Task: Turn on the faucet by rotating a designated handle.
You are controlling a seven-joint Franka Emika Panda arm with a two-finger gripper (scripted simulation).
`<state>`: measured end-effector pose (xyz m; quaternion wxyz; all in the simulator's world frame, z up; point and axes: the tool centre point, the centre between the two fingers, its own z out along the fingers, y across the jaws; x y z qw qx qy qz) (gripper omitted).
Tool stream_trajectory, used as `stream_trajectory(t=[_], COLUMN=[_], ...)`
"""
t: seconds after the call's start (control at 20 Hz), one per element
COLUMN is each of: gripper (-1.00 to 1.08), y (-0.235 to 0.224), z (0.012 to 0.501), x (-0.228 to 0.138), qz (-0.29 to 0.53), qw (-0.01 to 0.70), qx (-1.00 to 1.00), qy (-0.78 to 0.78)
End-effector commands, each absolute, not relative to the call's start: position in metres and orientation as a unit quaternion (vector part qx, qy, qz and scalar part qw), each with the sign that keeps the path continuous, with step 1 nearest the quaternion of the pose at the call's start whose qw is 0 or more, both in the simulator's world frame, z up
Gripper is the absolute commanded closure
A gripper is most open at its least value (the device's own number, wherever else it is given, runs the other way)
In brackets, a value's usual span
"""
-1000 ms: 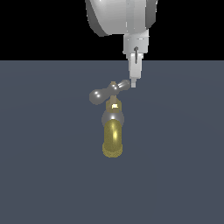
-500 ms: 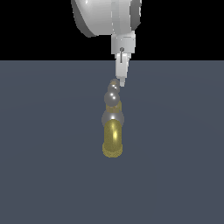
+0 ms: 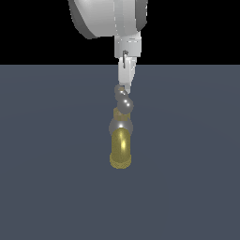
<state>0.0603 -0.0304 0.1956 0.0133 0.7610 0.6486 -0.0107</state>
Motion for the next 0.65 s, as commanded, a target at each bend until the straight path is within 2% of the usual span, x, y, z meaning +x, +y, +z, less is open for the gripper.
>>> stream_trajectory(t=[0.0, 0.6], gripper=[1.08, 1.08], y=[0.022, 0.089], z=[0.196, 0.198], x=[0.055, 0.031], qz=[-0.005, 0.0], qw=[0.005, 0.0], qx=[0.741, 0.728], qy=[0.672, 0.686])
